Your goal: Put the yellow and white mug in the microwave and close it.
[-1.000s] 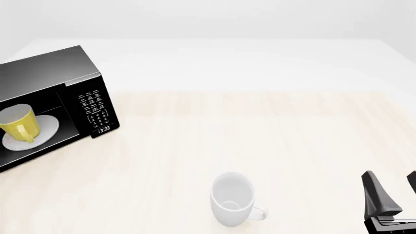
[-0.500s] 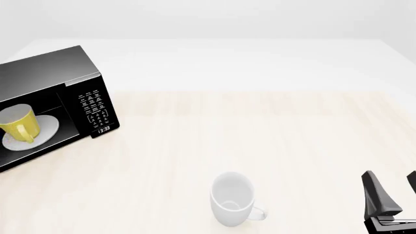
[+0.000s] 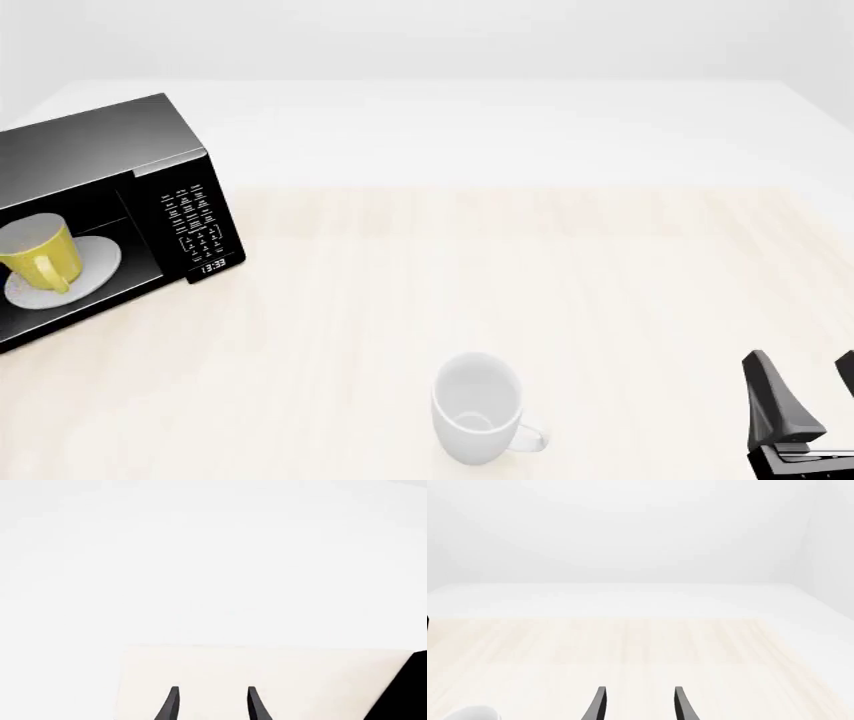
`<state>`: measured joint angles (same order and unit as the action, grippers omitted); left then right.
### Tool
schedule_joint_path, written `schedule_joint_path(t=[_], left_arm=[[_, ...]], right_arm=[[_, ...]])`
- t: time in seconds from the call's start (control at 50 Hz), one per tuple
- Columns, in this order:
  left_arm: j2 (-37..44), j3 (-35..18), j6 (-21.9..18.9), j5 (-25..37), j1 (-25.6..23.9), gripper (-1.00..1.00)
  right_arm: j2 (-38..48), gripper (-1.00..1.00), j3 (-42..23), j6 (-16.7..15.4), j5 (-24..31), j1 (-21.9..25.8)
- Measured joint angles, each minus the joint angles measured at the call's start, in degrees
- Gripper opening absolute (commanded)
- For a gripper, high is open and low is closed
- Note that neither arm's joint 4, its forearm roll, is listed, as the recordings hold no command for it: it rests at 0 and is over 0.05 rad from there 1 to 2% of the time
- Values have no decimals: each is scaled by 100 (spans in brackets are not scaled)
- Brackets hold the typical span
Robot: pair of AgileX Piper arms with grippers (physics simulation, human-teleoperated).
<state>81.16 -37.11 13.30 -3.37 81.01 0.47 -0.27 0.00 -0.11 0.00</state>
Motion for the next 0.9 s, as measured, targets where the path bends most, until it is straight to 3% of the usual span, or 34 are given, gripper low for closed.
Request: schedule_joint_path(t=[0.32, 0.9], left_arm=[[435, 371, -323, -316, -263, 100], [605, 1087, -396, -892, -1334, 100]], right_arm=[[0, 100, 0, 0, 0, 0], [0, 100, 0, 0, 0, 0]])
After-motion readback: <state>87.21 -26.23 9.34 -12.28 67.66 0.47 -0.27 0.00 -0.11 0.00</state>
